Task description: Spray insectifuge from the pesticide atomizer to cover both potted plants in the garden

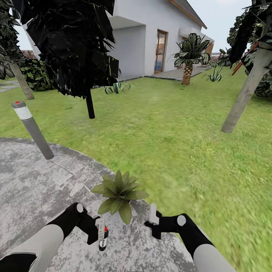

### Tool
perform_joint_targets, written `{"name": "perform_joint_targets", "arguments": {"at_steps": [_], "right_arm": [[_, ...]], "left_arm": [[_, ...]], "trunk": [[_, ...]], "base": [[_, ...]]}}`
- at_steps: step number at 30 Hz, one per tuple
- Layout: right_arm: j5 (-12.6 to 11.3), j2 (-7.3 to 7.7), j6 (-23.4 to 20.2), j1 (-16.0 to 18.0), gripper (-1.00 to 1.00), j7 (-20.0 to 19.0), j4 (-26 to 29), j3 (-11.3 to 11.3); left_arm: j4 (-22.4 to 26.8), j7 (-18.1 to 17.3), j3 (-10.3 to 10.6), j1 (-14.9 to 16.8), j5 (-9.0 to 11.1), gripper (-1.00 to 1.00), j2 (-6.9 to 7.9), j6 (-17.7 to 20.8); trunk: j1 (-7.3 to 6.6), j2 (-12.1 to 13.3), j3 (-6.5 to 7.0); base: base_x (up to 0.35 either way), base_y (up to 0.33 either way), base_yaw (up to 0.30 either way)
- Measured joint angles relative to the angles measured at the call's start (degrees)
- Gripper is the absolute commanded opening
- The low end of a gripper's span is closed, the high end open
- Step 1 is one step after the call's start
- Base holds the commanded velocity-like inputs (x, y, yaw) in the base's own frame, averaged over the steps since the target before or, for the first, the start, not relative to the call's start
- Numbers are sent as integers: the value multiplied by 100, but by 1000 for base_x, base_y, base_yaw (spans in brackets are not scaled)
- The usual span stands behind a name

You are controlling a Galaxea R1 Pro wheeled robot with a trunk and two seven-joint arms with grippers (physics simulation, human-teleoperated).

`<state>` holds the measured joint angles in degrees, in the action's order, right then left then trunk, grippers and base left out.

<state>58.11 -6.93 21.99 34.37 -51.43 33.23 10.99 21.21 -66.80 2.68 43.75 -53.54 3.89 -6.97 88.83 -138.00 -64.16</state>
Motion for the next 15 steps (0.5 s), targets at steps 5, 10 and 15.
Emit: {"name": "perform_joint_targets", "arguments": {"at_steps": [5, 10, 15], "right_arm": [[-10, -105, 0, 68, -100, -4, 7, -4], [-17, -295, 0, 116, -100, -258, 10, -12], [-18, -297, 0, 161, -100, -325, 12, -12]], "left_arm": [[4, 126, 3, -17, -129, -100, -148, 0], [6, 165, 101, -9, -414, -100, -491, 10], [3, 329, 101, -29, -473, -100, -528, 17]], "trunk": [[0, 0, 0], [0, 0, 0], [0, 0, 0]], "base": [[0, 0, 0], [0, 0, 0], [0, 0, 0]]}}
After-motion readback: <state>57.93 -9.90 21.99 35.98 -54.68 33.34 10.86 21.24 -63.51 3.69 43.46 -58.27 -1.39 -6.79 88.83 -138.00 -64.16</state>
